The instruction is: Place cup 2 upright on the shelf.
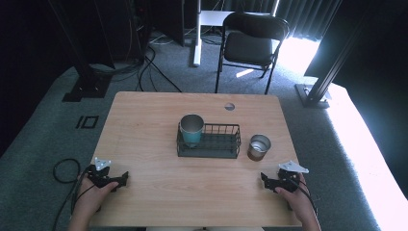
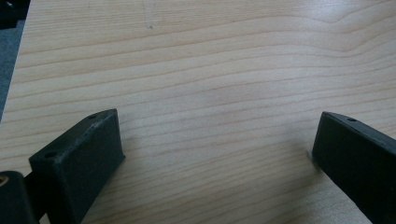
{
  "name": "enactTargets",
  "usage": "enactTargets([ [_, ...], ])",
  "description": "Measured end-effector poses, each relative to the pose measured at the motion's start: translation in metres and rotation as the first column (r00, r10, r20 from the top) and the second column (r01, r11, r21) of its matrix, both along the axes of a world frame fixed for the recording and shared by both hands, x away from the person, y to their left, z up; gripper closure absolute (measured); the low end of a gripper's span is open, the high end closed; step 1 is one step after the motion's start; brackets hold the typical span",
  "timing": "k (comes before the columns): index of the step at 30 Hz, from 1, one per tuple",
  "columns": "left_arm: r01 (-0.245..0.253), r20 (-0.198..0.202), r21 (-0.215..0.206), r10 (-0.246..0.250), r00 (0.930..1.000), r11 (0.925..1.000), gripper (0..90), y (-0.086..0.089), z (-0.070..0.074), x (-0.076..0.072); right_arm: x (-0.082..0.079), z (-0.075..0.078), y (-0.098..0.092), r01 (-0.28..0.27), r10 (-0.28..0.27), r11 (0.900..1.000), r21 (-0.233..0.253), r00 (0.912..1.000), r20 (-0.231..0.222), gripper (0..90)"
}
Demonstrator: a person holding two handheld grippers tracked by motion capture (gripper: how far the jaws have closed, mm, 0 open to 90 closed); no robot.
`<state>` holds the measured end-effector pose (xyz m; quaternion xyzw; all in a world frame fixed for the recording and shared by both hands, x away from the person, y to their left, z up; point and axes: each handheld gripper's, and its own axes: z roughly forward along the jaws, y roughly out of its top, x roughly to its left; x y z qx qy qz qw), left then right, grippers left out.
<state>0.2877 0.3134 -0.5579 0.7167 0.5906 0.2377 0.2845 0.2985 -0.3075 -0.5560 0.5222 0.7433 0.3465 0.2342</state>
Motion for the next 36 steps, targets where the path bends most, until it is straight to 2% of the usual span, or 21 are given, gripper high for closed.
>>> enactTargets([
  [8, 0.000, 0.001, 0.000, 0.000, 1.0000, 1.0000, 2.3, 0.000, 0.000, 0.000, 0.009, 0.007, 0.002, 0.002, -0.003, 0.999, 0.035, 0.9997, 0.023, 11.1],
  [19, 0.000, 0.000, 0.000, 0.000, 1.0000, 1.0000, 2.4, 0.000, 0.000, 0.000, 0.020, 0.016, 0.007, -0.008, 0.006, 0.999, 0.047, 0.9984, 0.056, 11.1],
  [22, 0.000, 0.000, 0.000, 0.000, 1.0000, 1.0000, 2.4, 0.000, 0.000, 0.000, 0.023, 0.018, 0.009, -0.015, 0.012, 0.999, 0.037, 0.9975, 0.070, 11.1],
  [36, 0.000, 0.002, 0.000, 0.000, 1.0000, 1.0000, 2.4, 0.000, 0.000, 0.000, 0.040, 0.025, 0.016, -0.030, 0.020, 0.998, 0.064, 0.9892, 0.145, 11.1],
])
